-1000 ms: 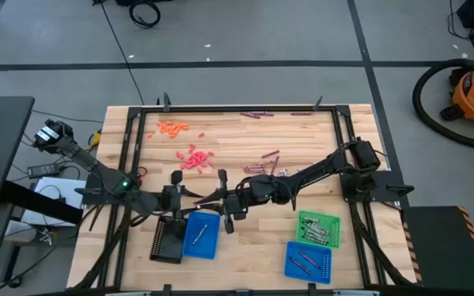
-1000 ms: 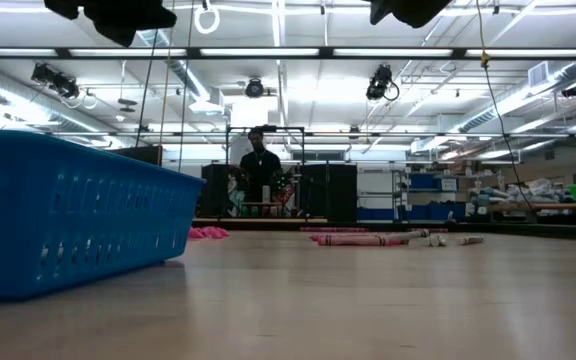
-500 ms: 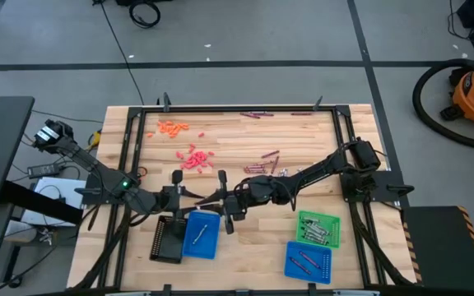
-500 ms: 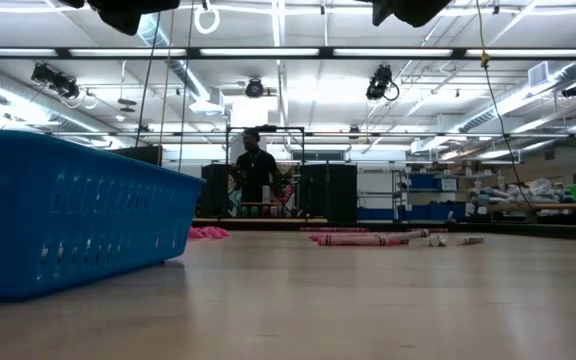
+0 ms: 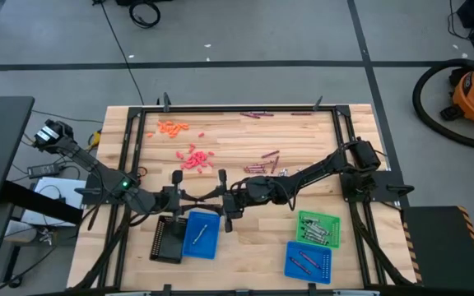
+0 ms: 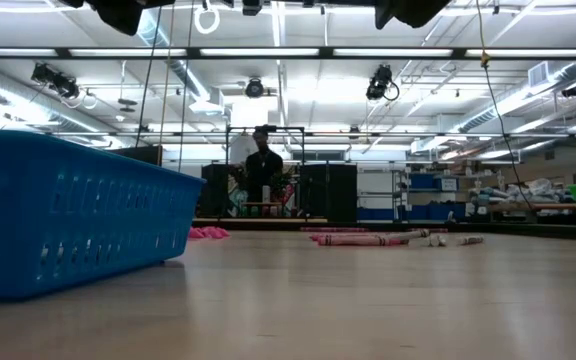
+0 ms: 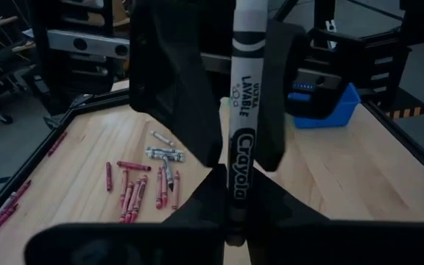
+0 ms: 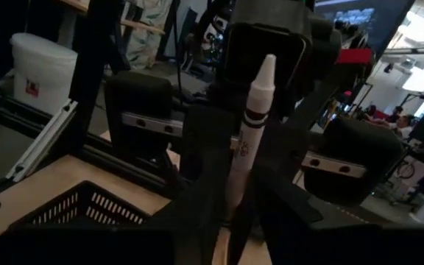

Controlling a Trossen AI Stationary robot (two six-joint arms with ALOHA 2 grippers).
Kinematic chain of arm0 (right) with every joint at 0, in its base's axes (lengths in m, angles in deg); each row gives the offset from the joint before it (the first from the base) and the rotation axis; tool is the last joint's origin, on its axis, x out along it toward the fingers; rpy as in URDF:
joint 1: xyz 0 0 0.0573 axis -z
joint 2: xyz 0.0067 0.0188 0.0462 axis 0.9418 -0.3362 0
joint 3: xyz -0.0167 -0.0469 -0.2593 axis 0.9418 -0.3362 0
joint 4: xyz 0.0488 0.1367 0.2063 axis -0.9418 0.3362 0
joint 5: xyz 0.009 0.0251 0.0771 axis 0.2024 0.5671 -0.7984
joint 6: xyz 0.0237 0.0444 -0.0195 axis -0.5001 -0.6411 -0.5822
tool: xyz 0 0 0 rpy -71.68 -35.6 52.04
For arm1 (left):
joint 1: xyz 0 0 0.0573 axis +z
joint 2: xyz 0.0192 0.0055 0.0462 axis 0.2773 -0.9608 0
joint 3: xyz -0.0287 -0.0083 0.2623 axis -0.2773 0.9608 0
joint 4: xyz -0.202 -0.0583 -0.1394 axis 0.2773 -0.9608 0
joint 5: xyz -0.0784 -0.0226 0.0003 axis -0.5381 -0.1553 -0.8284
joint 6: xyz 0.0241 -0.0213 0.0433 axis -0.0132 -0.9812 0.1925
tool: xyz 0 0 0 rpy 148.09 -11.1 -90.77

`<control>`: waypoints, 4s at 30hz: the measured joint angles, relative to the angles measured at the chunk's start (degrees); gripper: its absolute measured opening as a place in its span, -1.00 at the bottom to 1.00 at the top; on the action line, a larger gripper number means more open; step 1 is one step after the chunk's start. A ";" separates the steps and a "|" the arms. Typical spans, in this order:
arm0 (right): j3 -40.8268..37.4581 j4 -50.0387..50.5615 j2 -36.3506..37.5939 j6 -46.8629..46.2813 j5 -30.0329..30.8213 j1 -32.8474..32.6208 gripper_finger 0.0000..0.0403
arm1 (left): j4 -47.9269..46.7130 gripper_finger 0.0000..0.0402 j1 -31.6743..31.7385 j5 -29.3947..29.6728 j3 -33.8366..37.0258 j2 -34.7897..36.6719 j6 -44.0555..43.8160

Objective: Sort crayons
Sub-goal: Put the white crayon into the left blue bin, then put the pink crayon into the black bin

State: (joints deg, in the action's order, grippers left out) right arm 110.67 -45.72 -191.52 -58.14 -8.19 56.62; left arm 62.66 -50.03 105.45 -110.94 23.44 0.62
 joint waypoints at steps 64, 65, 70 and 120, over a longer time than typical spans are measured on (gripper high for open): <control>0.00 76.62 16.23 -42.36 26.84 -11.35 -0.32 | -39.86 -0.83 2.62 -32.40 -24.61 -34.26 -71.61; 0.00 76.61 16.23 -42.36 27.17 -11.60 -0.32 | -39.57 -0.83 2.63 -32.48 -24.61 -34.25 -72.45; 0.00 76.96 16.23 -42.32 29.53 -12.40 -0.32 | -39.41 -0.82 3.41 -32.39 -24.61 -34.25 -75.66; 0.00 77.23 2.40 -26.11 4.98 7.17 -0.32 | -58.94 -0.49 3.70 3.65 -36.59 -33.62 -14.88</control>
State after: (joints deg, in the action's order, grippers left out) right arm 110.67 31.51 -189.13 -84.25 -3.21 63.79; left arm 3.72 -46.33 109.10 -147.53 -10.18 -14.26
